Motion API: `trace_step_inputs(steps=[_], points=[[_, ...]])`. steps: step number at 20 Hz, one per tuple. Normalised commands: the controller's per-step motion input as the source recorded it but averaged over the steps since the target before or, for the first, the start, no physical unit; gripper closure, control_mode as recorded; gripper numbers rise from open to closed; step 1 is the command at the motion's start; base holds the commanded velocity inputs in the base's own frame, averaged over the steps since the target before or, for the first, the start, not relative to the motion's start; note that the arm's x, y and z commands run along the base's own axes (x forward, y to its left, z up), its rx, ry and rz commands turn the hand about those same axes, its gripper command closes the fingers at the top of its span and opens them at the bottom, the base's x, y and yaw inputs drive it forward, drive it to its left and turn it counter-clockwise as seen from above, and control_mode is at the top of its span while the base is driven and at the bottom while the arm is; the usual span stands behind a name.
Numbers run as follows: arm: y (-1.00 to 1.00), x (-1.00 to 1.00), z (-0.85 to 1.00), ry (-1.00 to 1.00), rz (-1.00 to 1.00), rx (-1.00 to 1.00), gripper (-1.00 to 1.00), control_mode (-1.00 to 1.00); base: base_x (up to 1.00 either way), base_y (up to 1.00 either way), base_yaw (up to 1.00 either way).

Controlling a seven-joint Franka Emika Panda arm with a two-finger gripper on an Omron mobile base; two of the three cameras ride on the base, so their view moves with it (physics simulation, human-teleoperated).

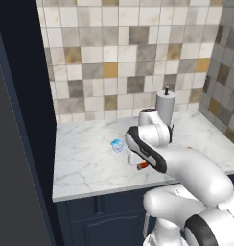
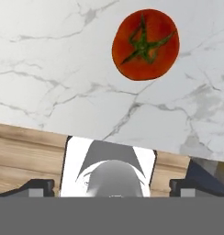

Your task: Place the tomato and sweet potato inside the fridge drawer. Close the drawer after placing the vegetables.

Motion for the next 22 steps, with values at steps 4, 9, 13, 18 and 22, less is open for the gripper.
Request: trace_step_inputs(steps=[4,9,13,18,22], points=[[0.0,0.17,-0.06,0.0,0.0,0.02,-1.0,-1.0,0.0,0.0,0.0],[0.0,0.16,-0.02,0.0,0.0,0.0,-1.0,-1.0,0.0,0.0,0.0],[0.0,0.11,-0.04,0.0,0.0,0.03,-1.0,-1.0,0.0,0.0,0.0],[0.0,0.11,-0.13,0.0,0.0,0.02,-1.0,-1.0,0.0,0.0,0.0],[-0.09,0.23,-0.21,0.0,0.0,0.02,-1.0,-1.0,0.0,0.0,0.0]])
